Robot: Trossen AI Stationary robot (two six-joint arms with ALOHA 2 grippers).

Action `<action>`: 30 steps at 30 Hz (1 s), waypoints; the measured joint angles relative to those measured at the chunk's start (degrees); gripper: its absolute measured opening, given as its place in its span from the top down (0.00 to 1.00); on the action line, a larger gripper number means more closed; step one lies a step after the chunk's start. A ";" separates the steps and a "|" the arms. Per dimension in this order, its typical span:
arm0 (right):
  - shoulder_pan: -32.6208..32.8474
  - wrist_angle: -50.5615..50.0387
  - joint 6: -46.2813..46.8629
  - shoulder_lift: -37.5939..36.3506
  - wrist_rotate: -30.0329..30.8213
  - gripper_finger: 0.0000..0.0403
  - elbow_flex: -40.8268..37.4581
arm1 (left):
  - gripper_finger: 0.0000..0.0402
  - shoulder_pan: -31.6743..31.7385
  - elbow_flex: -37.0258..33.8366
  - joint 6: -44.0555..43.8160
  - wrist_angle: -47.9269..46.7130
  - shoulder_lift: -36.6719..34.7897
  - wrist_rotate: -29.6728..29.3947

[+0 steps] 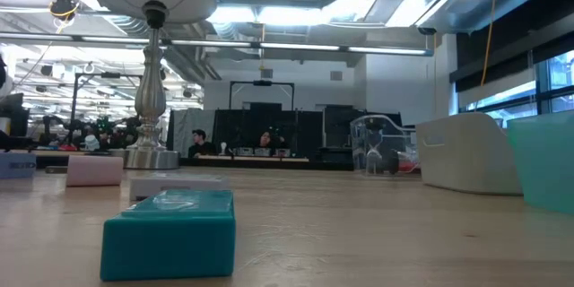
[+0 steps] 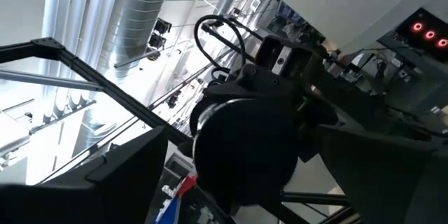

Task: Pick & Place Office items
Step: Put the blue hourglass into the transparent bin

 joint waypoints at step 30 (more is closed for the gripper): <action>1.12 0.54 -1.73 0.09 0.12 0.47 0.00 | 0.48 0.27 0.60 0.19 -0.06 1.92 0.17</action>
